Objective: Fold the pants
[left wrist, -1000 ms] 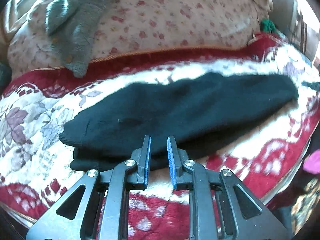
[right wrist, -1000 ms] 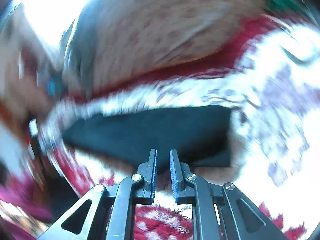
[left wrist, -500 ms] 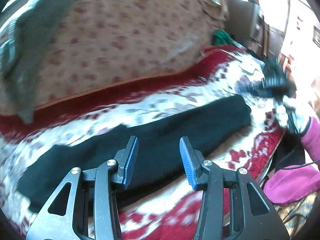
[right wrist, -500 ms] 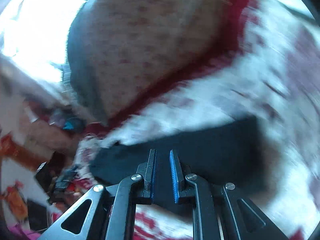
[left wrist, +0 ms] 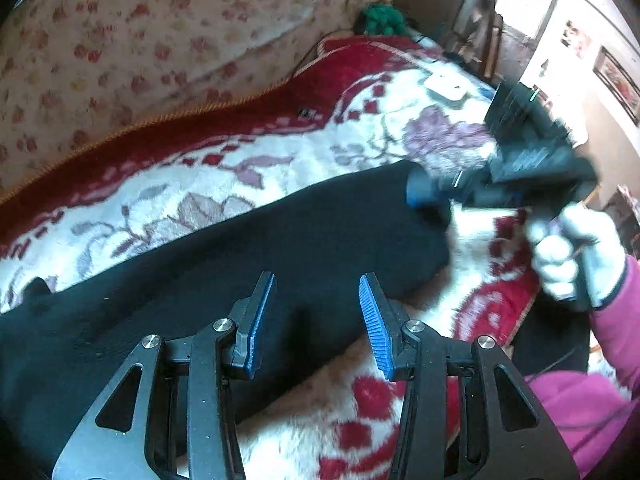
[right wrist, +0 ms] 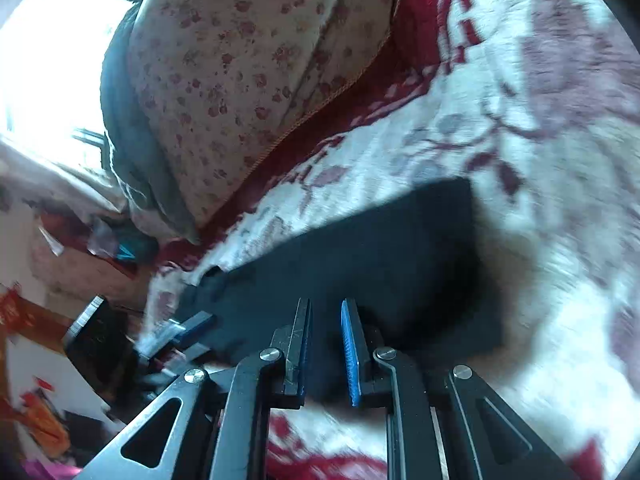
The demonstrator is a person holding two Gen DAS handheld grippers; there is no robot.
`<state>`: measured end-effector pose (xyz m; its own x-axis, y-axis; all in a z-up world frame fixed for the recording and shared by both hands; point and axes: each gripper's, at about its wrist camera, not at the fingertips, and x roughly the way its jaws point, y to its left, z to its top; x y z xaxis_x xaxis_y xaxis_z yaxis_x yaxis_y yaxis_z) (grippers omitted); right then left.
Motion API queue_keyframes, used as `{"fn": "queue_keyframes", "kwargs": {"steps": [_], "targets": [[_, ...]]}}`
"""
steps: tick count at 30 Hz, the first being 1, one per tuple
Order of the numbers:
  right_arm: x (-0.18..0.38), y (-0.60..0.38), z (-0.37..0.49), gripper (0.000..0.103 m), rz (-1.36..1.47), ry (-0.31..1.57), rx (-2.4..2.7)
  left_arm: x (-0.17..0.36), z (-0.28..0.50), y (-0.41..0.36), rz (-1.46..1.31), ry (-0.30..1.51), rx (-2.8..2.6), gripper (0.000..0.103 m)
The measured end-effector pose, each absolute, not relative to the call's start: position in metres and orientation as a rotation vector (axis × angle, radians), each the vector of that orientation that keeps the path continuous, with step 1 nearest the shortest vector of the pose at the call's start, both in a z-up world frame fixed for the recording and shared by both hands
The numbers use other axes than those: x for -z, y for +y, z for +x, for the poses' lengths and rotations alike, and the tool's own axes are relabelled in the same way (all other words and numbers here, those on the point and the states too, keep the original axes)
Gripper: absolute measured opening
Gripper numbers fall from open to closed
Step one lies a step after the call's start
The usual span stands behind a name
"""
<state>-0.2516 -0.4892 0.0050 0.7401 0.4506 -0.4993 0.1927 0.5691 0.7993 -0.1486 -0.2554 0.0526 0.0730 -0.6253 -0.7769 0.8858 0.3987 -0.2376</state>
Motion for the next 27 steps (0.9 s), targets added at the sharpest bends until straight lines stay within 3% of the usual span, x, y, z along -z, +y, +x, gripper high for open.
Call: {"fn": "queue_keyframes", "kwargs": {"steps": [4,5,10,14,21,27], "targets": [[-0.051,-0.494,-0.248,0.017,0.961,0.532,-0.264,-0.038,-0.133,-0.258,0.281,1.017,1.11,0.043],[-0.052,-0.494,-0.252,0.021,0.928,0.564,-0.211,-0.037,-0.131,-0.258,0.263,1.023,1.111,0.043],[-0.009,-0.484,-0.283,0.022,0.945,0.78,-0.085,-0.044,-0.135,-0.263,0.284,0.989,1.108,0.043],[0.021,-0.492,-0.278,0.022,1.065,0.776,-0.076,-0.036,-0.138,-0.272,0.306,1.002,1.105,0.043],[-0.042,-0.5,-0.242,0.024,1.099,0.506,-0.276,-0.036,-0.128,-0.277,0.25,1.043,1.087,0.043],[-0.005,-0.481,-0.282,0.026,0.97,0.821,-0.015,-0.048,-0.144,-0.276,0.259,0.99,1.143,0.043]]}}
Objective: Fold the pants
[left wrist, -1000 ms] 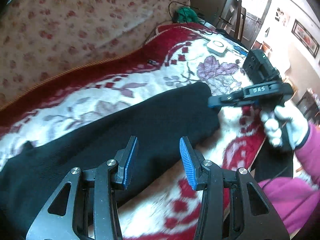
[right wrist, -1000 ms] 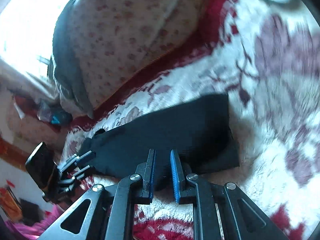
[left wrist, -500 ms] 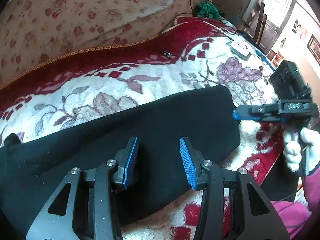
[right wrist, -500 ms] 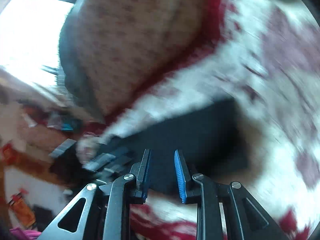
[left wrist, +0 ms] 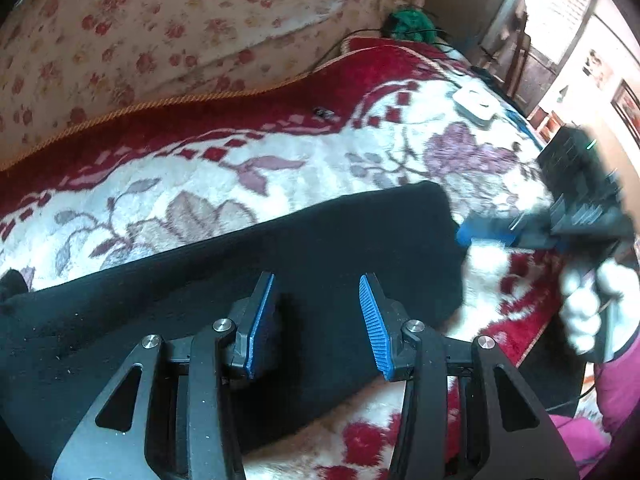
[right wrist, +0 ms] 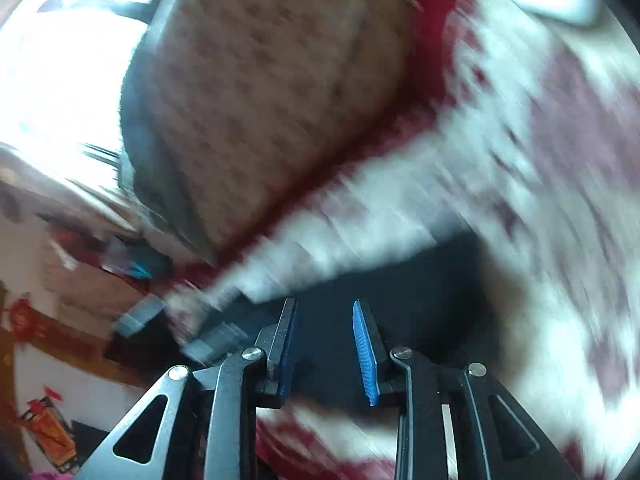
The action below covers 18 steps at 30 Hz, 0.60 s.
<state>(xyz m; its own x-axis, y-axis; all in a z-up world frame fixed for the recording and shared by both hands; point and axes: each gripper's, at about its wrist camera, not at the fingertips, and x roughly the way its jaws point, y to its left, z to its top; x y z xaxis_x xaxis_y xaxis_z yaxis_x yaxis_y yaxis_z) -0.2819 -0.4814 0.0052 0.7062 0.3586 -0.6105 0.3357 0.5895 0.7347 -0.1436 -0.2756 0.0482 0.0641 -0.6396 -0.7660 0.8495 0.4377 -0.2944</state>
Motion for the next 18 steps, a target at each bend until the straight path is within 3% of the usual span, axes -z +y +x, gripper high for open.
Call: {"fn": "queue_keyframes", "kwargs": {"steps": [3,5,7,13,18], "targets": [[0.015,-0.487,-0.282,0.027,1.043,0.809,-0.016,-0.054,-0.154,-0.273,0.268,0.972,1.174,0.043],[0.024,-0.49,-0.263,0.039,1.109,0.776,-0.079,-0.057,-0.16,-0.271,0.265,0.973,1.206,0.043],[0.032,-0.49,-0.238,0.043,1.167,0.796,-0.113,-0.055,-0.164,-0.273,0.276,0.984,1.222,0.045],[-0.045,-0.499,-0.245,0.044,1.152,0.485,-0.299,-0.043,-0.15,-0.285,0.257,1.037,1.171,0.046],[-0.04,-0.503,-0.28,0.044,1.109,0.541,-0.187,-0.043,-0.146,-0.299,0.228,1.053,1.187,0.046]]}}
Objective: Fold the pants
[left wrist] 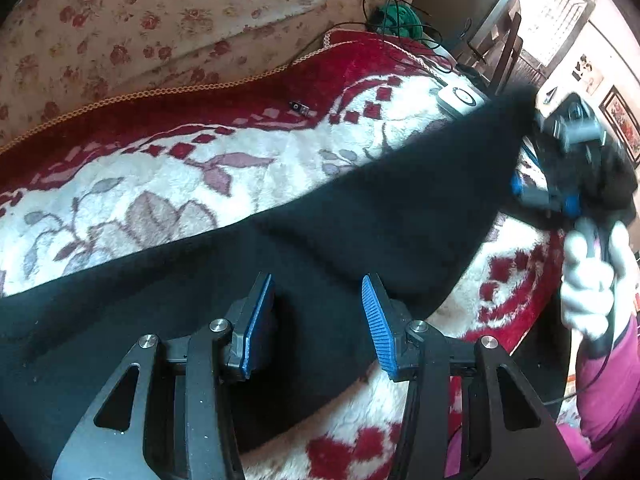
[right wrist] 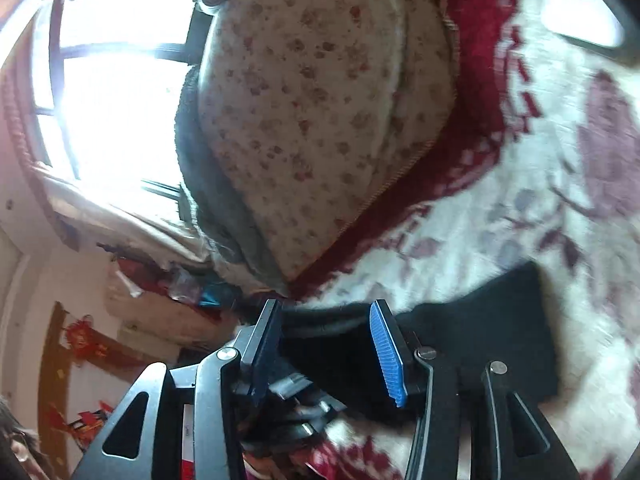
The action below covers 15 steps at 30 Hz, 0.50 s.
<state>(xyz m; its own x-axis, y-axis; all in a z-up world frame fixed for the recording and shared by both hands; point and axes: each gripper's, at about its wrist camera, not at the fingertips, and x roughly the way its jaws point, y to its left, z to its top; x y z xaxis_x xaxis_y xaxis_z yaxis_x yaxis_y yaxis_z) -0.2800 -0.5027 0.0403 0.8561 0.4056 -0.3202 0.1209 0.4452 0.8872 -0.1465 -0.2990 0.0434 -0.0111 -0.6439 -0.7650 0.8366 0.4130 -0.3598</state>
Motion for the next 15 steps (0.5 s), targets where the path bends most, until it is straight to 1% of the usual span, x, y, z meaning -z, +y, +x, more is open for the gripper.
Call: {"fn": "queue_keyframes", "kwargs": {"steps": [4,6,11,15], "targets": [[-0.011,-0.51,-0.311,0.045,1.112,0.633,-0.067,-0.04,-0.151,-0.307,0.259,1.052,1.184,0.046],[-0.008,-0.524,-0.321,0.045,1.091,0.641,-0.006,-0.04,-0.154,-0.308,0.279,1.042,1.177,0.046],[-0.022,-0.534,-0.33,0.045,1.011,0.592,0.106,-0.043,-0.149,-0.3,0.265,1.032,1.154,0.046],[-0.036,-0.52,-0.316,0.045,0.894,0.637,0.101,-0.054,-0.144,-0.28,0.238,0.998,1.122,0.046]]}}
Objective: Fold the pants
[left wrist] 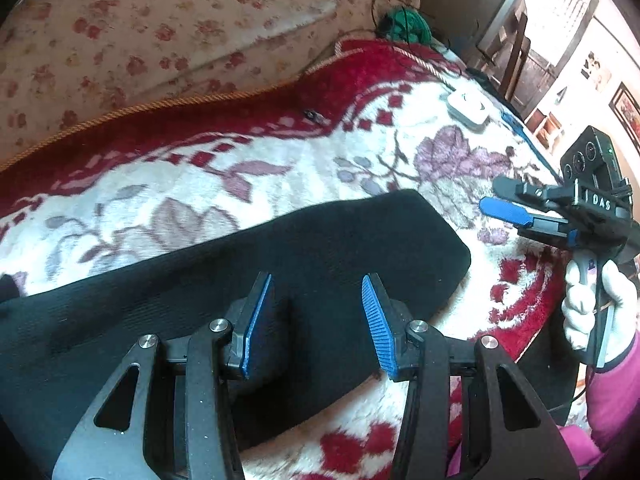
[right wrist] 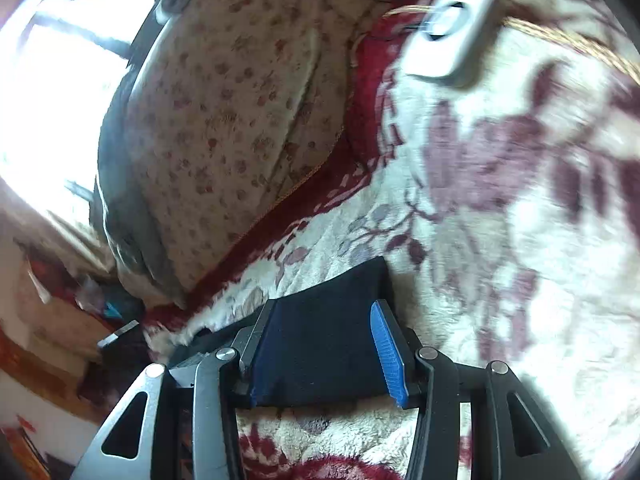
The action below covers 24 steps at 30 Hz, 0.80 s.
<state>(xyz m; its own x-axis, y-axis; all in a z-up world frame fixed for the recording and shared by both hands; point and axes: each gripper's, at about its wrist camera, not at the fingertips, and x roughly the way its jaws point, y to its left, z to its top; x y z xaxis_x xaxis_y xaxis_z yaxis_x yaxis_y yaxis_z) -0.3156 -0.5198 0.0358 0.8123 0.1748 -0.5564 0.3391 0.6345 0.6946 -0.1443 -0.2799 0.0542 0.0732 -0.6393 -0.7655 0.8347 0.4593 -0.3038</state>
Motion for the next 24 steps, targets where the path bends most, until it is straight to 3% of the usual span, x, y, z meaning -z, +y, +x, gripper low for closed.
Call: {"fn": "queue_keyframes", "kwargs": {"steps": [6,13,22,24], "targets": [[0.01,-0.472,-0.241,0.045,0.772,0.882,0.028,-0.054,-0.132,-0.24,0.178,1.001,1.021,0.046],[-0.047,-0.429,-0.198,0.045,0.612,0.796,-0.033,-0.073,-0.116,-0.144,0.147,0.918,0.844,0.046],[-0.042,-0.281,-0.113,0.045,0.621,0.888,-0.524,-0.094,-0.058,0.03,-0.102,0.895,0.415,0.046],[-0.03,-0.257,-0.103,0.045,0.711,0.918,-0.637,-0.087,-0.048,0.065,-0.187,0.936,0.355,0.053]]}}
